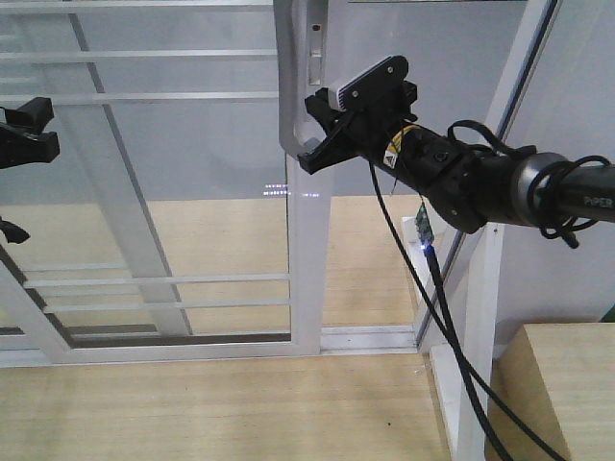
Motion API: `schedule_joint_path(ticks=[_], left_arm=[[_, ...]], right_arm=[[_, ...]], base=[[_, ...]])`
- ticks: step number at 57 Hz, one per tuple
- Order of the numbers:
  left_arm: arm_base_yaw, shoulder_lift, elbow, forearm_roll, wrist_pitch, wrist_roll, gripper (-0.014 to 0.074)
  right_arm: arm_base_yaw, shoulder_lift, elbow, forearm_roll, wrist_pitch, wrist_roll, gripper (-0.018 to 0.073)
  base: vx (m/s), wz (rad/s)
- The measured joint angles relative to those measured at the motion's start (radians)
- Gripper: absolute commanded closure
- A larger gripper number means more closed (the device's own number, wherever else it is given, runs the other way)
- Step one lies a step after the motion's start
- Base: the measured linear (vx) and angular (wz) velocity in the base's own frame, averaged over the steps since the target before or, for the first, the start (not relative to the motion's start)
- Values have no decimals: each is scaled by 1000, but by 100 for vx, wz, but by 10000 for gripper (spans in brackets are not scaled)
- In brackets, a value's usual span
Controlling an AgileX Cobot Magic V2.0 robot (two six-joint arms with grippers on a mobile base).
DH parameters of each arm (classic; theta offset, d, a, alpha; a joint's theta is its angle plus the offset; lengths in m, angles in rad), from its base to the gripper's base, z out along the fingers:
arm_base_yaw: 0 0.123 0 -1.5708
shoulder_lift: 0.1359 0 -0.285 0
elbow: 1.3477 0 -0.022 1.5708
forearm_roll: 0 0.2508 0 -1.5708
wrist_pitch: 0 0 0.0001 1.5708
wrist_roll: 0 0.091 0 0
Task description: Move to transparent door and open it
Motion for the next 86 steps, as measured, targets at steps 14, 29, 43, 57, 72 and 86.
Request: schedule_joint_path(ticks=[14, 29, 43, 57, 72, 86], left_arm=[[0, 52, 0, 0, -7, 0, 21], [0, 121, 0, 2, -139, -55, 21], [-21, 243, 0, 202, -317, -243, 21], [-47, 410, -55, 393, -475, -458, 21], [-49, 540, -194, 400, -472, -473, 21], [-49, 631, -326, 407, -441, -474, 21]], right_arm=[[-97, -164, 65, 63, 160, -9, 565], [-248, -395, 385, 75, 80, -22, 565], [-278, -511, 559, 79, 30, -93, 565], [-278, -513, 569, 114, 6, -115, 565], [-278, -513, 569, 133, 0, -148, 565], [-279, -513, 569, 134, -1, -154, 565]], base=[[0, 0], [0, 0], [0, 0], [0, 0], [0, 0], [0, 0]])
